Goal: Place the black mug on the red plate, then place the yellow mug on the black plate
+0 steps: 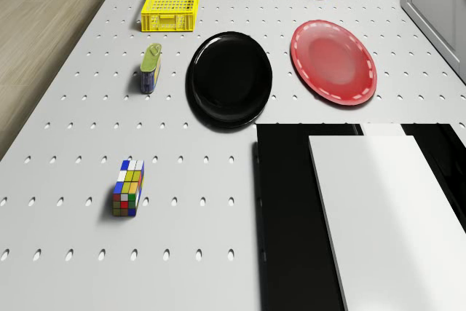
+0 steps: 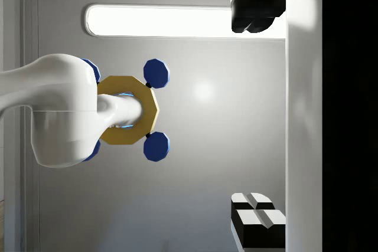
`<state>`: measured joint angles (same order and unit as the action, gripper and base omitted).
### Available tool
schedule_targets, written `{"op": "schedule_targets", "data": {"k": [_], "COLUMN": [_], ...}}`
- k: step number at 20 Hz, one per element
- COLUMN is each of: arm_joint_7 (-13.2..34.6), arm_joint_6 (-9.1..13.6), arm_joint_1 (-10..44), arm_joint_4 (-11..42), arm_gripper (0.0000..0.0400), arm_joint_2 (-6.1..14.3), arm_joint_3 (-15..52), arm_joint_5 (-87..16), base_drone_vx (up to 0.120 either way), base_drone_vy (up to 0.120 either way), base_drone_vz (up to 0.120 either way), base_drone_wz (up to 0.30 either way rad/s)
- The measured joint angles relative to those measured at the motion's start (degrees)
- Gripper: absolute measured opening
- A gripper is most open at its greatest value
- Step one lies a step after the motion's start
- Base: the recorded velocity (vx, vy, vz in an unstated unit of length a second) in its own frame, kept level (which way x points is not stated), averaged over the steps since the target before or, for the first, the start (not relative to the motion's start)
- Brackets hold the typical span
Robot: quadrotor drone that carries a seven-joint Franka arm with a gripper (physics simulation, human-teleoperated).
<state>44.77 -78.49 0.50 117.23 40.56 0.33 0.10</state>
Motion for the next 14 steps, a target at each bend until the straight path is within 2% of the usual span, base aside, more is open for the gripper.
{"op": "schedule_targets", "data": {"k": [2,7,14], "arm_joint_7": [0.0,0.01,0.09], "arm_joint_6": [-0.08,-0.3,-0.6], "arm_joint_1": [0.02,0.07,0.23], "arm_joint_4": [0.06,0.2,0.41], "arm_gripper": [0.04,0.04,0.04], "arm_joint_2": [0.06,0.21,0.42], "arm_joint_3": [0.03,0.16,0.64], "arm_joint_5": [-0.03,-0.19,-0.85], "base_drone_vx": [0.12,0.016,0.114], "base_drone_vy": [0.0,0.0,0.0], "base_drone_vz": [0.0,0.0,0.0], "base_drone_wz": [0.0,0.0,0.0]}}
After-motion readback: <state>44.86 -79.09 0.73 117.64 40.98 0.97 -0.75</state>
